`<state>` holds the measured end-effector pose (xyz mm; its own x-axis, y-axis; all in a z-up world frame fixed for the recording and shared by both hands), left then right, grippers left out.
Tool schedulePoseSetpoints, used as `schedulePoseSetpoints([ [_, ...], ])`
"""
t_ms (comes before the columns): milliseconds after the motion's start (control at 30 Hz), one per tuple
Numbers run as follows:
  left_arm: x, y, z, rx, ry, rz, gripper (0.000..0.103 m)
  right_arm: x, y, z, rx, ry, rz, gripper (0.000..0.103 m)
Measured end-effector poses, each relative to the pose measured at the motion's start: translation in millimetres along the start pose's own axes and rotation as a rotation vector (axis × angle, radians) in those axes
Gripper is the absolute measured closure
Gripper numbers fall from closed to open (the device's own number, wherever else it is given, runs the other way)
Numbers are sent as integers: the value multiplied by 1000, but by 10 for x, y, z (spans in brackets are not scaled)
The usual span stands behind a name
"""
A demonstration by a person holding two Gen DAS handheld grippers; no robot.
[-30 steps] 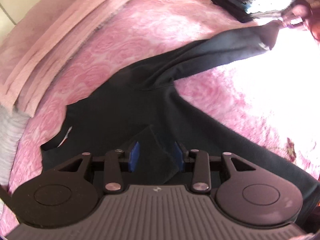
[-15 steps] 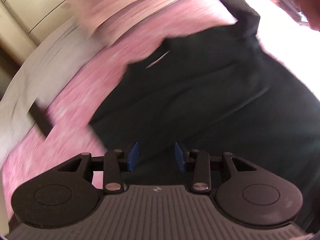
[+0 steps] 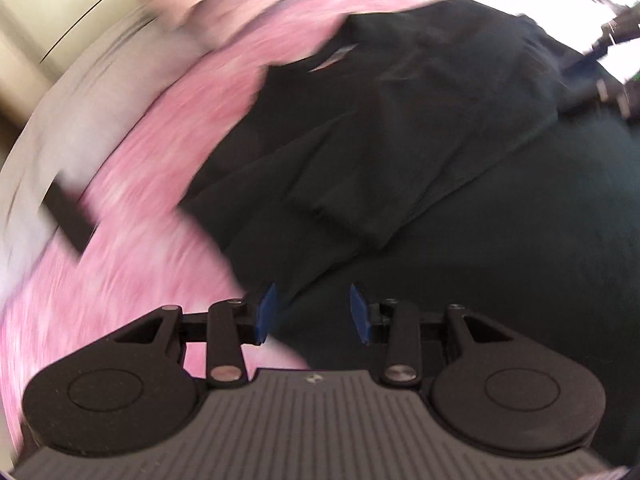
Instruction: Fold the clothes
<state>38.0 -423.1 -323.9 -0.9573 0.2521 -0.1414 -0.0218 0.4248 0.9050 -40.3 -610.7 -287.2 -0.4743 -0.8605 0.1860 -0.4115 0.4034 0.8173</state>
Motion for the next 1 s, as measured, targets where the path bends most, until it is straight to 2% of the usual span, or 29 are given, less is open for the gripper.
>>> schedulePoseSetpoints([
  [167,225,-401,-238,-28,-235,36,67,770,-219,95,-66,-78,133,51],
  [233,269,-578,-258,-83,-312,32,69,996,-298,94,-66,-82,160,51],
  [300,292,-678,-265,-120,-362,40,87,1193,-382,86,-62,-73,178,51],
  [333,301,-689,-275,-124,-377,48,91,1288,-413,97,-59,-65,182,51],
  [367,295,-668,-286,-120,-381,48,96,1352,-482,62,-55,-60,186,50],
  [500,152,-344,-330,-42,-291,35,97,1550,-799,-61,-47,-76,168,50],
  [600,24,-167,-347,6,-217,55,97,1582,-1074,-61,-77,-73,62,50],
  [633,-13,-129,-349,18,-214,44,97,1617,-1096,-57,-71,-76,56,50],
  [667,-60,-78,-349,35,-208,20,97,1656,-1115,-53,-64,-80,54,51],
  [700,-95,-43,-346,47,-193,10,97,1751,-1075,-62,-40,-92,115,51],
  [733,-132,-38,-334,46,-181,13,97,1880,-1032,-50,-17,-121,192,50],
  [767,-124,-73,-311,32,-193,20,97,1999,-987,-16,-8,-170,193,50],
  [833,-59,-175,-277,-8,-224,43,97,2072,-975,97,-42,-205,164,49],
  [900,49,-300,-269,-58,-252,79,97,2015,-996,202,-88,-160,153,49],
  [933,111,-346,-258,-74,-267,91,97,2058,-974,229,-93,-188,157,49],
  [1000,64,-299,-237,-70,-232,103,96,2143,-930,283,-104,-243,164,49],
])
Point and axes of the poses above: each gripper's, at about its wrist camera, not at the fingertips, and y roughly against the way its jaws point, x to its right, z to its underside, the point moved 3 cm from there along -y, roughly the way its jaws point, and after that the axes turned 13 degrees about z, right-handed, at the moved point
